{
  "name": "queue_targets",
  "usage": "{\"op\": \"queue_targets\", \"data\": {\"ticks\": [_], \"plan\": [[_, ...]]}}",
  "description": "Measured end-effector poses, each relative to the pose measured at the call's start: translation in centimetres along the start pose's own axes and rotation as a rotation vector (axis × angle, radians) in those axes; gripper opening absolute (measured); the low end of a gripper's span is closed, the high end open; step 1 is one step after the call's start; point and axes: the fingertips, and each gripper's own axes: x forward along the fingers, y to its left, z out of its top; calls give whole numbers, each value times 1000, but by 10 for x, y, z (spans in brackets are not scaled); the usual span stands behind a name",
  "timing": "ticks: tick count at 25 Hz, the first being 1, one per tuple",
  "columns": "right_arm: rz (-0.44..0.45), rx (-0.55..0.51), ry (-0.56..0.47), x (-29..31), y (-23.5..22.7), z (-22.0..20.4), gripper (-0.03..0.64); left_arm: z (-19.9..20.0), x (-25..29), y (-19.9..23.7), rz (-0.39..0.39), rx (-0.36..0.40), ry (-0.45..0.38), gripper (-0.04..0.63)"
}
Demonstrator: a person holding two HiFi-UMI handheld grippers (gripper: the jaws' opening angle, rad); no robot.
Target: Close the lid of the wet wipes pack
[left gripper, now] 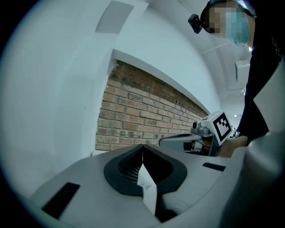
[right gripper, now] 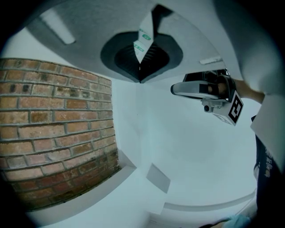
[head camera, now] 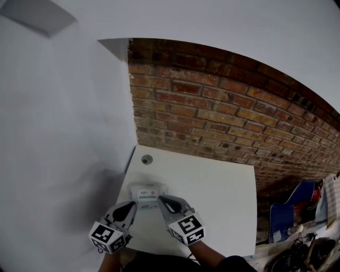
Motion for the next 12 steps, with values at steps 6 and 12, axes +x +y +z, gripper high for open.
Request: {"op": "queue_targets", "data": {"ticks": [6,12], "plan": [[10,-7,-22,-12,5,8,-2,11,-5,-12,-3,14,-31,-2],[18,-23,-45,-22,5,20,-2,21,-8,-22,3,12,-44,-2]]}}
